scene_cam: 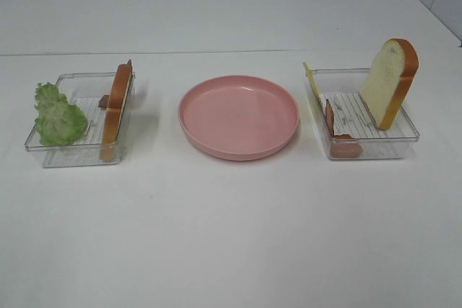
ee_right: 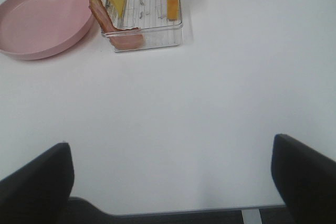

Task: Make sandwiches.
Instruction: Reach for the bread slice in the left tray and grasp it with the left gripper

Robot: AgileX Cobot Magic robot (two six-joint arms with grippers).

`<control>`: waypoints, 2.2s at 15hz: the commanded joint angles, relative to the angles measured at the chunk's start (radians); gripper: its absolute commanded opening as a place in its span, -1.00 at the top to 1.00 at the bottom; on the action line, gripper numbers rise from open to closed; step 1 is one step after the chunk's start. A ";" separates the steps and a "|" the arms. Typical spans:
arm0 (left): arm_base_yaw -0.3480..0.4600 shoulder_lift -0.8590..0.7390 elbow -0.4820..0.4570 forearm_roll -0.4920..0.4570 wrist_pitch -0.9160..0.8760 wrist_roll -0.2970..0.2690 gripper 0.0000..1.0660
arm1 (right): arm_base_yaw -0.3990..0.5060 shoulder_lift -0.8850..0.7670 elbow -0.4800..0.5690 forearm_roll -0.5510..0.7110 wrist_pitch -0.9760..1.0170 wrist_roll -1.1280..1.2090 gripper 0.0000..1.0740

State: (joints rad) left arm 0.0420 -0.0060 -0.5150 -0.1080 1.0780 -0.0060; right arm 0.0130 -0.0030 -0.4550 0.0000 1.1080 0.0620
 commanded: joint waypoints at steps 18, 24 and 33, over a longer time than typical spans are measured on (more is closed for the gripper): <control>0.003 -0.013 -0.001 -0.002 -0.006 -0.001 -0.71 | -0.002 -0.033 0.004 0.000 -0.009 -0.003 -0.83; 0.004 0.292 -0.050 0.007 -0.180 -0.010 -0.71 | -0.002 -0.033 0.004 0.000 -0.009 -0.003 -0.83; 0.004 1.203 -0.618 -0.097 -0.033 -0.002 -0.71 | -0.002 -0.033 0.004 0.000 -0.009 -0.003 -0.83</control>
State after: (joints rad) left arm 0.0450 1.1820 -1.1200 -0.1940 1.0130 -0.0060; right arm 0.0130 -0.0030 -0.4550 0.0000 1.1080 0.0620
